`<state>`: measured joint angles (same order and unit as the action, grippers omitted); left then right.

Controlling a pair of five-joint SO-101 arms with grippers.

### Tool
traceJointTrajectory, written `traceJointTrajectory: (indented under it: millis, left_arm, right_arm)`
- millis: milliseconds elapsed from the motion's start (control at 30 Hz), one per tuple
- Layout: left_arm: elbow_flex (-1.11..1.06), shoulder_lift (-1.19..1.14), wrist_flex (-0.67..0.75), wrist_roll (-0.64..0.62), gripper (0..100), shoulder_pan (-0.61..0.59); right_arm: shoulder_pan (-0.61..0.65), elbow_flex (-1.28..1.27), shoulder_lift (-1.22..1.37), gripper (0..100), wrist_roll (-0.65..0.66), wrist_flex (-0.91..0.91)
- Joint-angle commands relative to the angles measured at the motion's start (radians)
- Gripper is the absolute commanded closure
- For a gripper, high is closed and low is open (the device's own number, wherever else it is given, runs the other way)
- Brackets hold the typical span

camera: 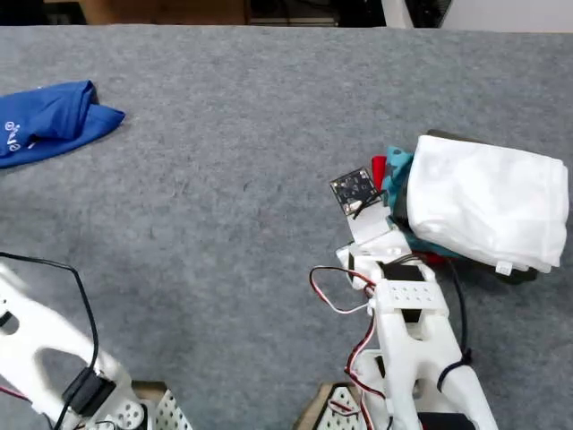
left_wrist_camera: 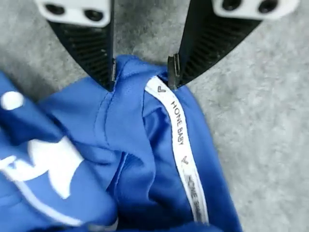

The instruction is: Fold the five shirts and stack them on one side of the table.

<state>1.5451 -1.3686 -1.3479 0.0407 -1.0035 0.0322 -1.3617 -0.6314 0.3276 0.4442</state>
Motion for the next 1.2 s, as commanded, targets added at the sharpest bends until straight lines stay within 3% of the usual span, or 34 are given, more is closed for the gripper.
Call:
traceJointTrajectory:
  millis: [0, 233, 433, 600, 767, 1167]
  left_arm:
    - [0.058, -0.045, -0.005, 0.002, 82, 0.000]
    - [0.060, -0.094, -0.014, 0.003, 98, -0.002]
    - [0.132, -0.093, -0.135, 0.011, 98, 0.015]
    - [0.129, 0.005, -0.285, 0.106, 98, 0.089]
    - [0.129, 0.127, -0.408, 0.114, 98, 0.192]
    - [0.121, 0.444, -0.414, 0.106, 98, 0.416]
  right_arm:
    - [0.008, 0.028, -0.025, 96.0, 0.000, 0.003]
    - [0.008, 0.028, -0.025, 96.0, 0.000, 0.003]
    - [0.008, 0.028, -0.025, 96.0, 0.000, 0.003]
    - [0.008, 0.028, -0.025, 96.0, 0.000, 0.003]
    - [0.008, 0.028, -0.025, 96.0, 0.000, 0.003]
    - [0.008, 0.024, -0.025, 96.0, -0.005, -0.029]
